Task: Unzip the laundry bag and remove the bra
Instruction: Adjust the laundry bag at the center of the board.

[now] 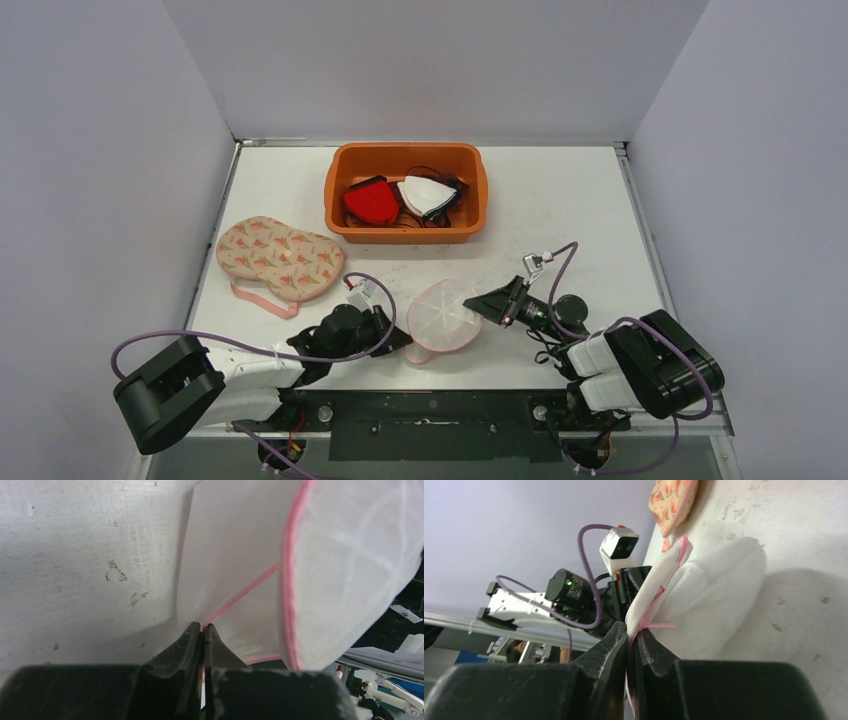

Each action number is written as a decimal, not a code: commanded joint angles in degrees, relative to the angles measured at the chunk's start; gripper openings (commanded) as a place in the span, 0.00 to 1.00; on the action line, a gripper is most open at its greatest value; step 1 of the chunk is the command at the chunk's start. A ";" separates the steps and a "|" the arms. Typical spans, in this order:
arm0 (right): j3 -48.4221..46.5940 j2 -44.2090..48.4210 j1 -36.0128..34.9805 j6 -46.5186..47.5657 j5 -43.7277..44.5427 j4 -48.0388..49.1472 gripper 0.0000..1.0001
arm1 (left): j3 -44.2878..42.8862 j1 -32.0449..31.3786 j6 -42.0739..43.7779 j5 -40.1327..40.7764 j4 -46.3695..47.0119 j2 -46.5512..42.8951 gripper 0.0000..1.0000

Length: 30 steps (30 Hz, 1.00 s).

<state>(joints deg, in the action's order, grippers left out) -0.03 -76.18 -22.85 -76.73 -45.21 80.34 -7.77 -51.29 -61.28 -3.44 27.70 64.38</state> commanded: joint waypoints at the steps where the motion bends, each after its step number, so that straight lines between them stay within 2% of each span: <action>1: 1.69 -4.44 -0.28 5.35 6.96 10.02 0.05 | -2.25 0.14 0.14 -1.34 5.28 2.55 0.00; 7: 3.19 -10.77 -1.72 8.70 11.84 11.32 0.05 | -1.92 0.27 0.02 -0.90 5.50 2.29 0.00; 8: 3.22 -11.80 -1.87 8.90 12.21 11.60 0.05 | -1.73 0.35 0.02 -0.88 5.30 1.80 0.02; 11: 3.00 -14.74 -2.07 8.68 12.02 13.90 0.05 | -1.18 0.67 -0.03 -0.15 3.33 -0.92 0.22; 15: 2.77 -18.55 -2.03 7.89 11.12 17.59 0.05 | -1.13 0.96 1.68 1.59 -3.32 -6.83 0.56; 19: 2.78 -21.64 -2.04 7.90 10.02 20.52 0.05 | -1.46 1.32 3.57 5.13 -10.81 -13.54 0.82; 24: 2.55 -24.86 -2.48 8.72 9.28 21.68 0.05 | -1.59 2.36 5.88 3.94 -10.46 -12.37 0.89; 27: 2.26 -25.24 -3.03 9.13 9.13 21.67 0.05 | -3.30 2.35 7.40 2.07 -8.95 -7.20 0.89; 30: 1.93 -25.42 -3.33 9.18 9.01 21.49 0.05 | -5.76 2.40 8.82 1.14 -8.91 -2.69 0.84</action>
<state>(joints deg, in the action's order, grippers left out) 0.03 -101.12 -25.50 -70.00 -35.42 85.27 -8.91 -49.28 -56.01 -0.67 18.15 57.41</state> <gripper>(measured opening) 0.084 0.867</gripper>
